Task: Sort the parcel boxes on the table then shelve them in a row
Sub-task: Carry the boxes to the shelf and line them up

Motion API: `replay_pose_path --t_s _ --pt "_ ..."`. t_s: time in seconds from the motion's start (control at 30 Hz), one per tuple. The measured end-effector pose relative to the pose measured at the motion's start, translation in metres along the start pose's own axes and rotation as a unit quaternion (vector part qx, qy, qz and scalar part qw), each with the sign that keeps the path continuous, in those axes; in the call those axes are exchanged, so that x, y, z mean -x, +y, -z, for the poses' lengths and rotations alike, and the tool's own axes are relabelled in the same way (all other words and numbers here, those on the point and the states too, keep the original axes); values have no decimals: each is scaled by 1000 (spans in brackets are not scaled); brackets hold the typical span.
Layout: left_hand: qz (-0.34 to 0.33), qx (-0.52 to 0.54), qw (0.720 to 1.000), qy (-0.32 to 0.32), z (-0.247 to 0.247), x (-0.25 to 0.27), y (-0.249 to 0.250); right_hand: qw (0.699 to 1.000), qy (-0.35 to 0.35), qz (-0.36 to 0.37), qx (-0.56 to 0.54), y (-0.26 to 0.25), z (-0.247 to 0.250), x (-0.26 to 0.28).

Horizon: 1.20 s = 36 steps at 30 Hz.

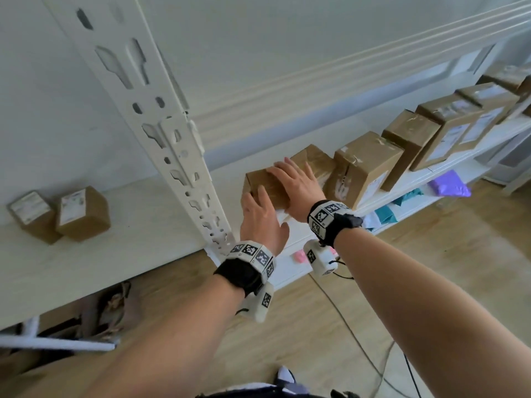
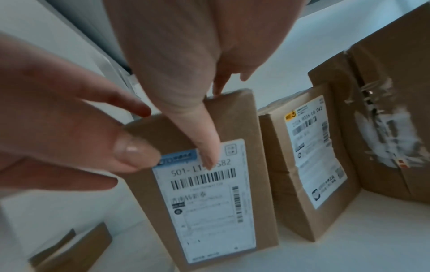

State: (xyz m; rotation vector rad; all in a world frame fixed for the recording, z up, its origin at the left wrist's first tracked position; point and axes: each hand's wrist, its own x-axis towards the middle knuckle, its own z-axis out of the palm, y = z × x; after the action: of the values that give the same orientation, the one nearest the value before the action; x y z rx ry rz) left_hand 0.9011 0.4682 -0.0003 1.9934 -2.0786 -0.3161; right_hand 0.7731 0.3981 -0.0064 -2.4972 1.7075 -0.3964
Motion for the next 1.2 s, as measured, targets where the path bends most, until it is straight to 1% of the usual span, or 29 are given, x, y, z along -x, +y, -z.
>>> replay_pose_path --t_s 0.13,0.23,0.33,0.4,0.47,0.57,0.67,0.77,0.87,0.93,1.03,1.1,1.2 --pt "15 -3 999 -50 -13 -23 3 997 -40 -7 62 14 -7 -16" --pt "36 -17 995 -91 -21 -36 3 997 -39 -30 63 21 -16 -22" --pt "70 -21 993 -90 -26 -43 -1 996 -31 -69 41 24 -25 -23" --pt "68 -26 994 -83 -29 -44 -3 996 -13 -91 15 24 -31 -22" --pt "60 -29 995 -77 -30 -42 -3 995 19 -99 1 23 -36 -21" --pt "36 -46 996 -69 -31 -37 -4 992 68 -106 -11 20 -40 -16" --pt "0 -84 995 -57 -31 -30 -7 989 84 -121 -3 15 -37 -3" --pt "-40 -99 992 -64 -30 -20 -11 987 55 -146 29 6 -36 19" --pt "-94 -100 987 -87 -30 -3 -16 981 13 -184 59 -5 -36 48" --pt "-130 -87 982 -103 -32 11 -22 976 -5 -206 73 -16 -36 68" --pt "-166 -61 976 -124 -37 33 -34 968 -36 -234 88 -38 -36 95" --pt "-188 -50 973 -123 -34 48 -44 963 -48 -248 92 -56 -35 110" --pt "-224 -49 967 -113 -27 70 -63 957 -46 -267 101 -89 -36 132"
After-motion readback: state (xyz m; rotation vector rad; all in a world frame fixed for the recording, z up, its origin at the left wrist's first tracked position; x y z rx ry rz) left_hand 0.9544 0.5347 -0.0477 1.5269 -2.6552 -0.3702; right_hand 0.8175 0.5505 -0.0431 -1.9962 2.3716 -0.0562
